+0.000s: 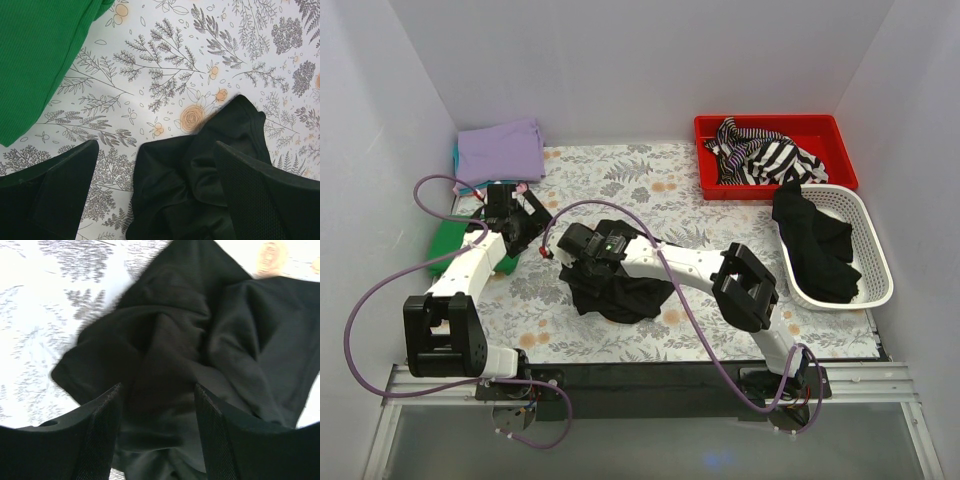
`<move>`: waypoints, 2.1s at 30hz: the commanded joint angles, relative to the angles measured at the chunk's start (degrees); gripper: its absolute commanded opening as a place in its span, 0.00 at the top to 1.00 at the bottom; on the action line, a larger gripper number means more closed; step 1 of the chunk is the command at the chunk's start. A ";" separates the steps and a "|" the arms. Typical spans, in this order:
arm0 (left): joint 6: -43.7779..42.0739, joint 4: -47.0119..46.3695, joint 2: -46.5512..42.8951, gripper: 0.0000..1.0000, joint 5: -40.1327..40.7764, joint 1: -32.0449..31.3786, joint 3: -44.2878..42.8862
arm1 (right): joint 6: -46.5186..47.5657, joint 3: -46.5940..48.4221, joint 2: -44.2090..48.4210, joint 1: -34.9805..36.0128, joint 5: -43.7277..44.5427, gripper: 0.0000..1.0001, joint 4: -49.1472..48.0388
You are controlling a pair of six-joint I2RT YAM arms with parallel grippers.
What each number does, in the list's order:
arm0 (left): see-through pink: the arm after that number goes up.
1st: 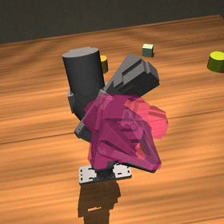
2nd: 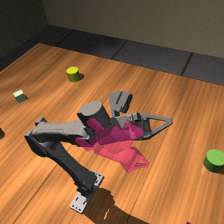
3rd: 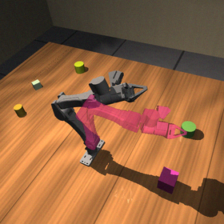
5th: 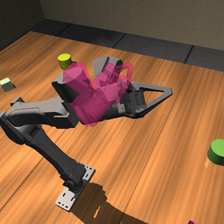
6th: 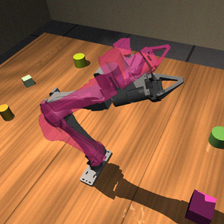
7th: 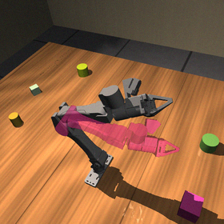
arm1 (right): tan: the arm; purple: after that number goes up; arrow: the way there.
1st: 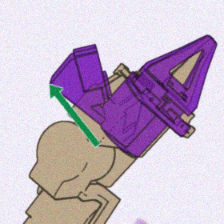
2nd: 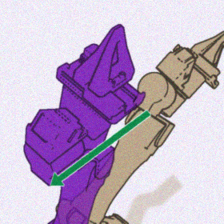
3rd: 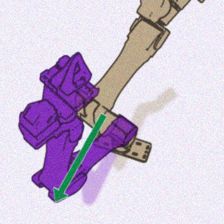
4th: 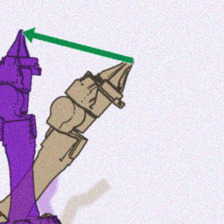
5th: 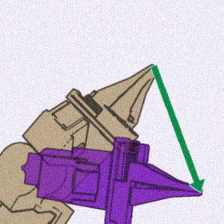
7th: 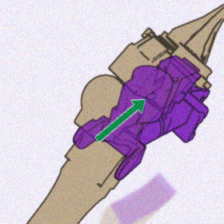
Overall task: Fold and stack the t-shirts
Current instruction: Flatten the tshirt out
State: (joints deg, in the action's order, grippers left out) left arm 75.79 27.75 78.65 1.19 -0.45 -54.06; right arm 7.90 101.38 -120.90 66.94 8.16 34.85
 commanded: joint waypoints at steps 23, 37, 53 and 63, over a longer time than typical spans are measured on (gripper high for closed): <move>-2.05 -3.58 0.10 0.02 -6.55 0.27 1.24 | 2.03 8.64 13.14 -0.49 14.33 0.99 0.13; -2.05 -4.28 1.06 0.02 -11.29 0.27 -1.22 | 13.18 22.12 29.48 7.77 46.61 0.99 -2.15; -3.54 -6.39 3.61 0.02 -19.73 0.36 -2.27 | -12.81 -24.83 60.53 -12.75 61.81 0.99 1.26; -4.33 -7.44 4.40 0.02 -22.98 0.36 -1.22 | -13.44 -29.23 45.76 -30.11 38.25 0.39 0.66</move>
State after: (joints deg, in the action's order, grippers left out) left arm 72.77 21.43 83.09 -19.49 -0.45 -54.37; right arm -4.58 72.20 -72.77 38.85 54.46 37.21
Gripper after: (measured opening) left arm 0.981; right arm 0.559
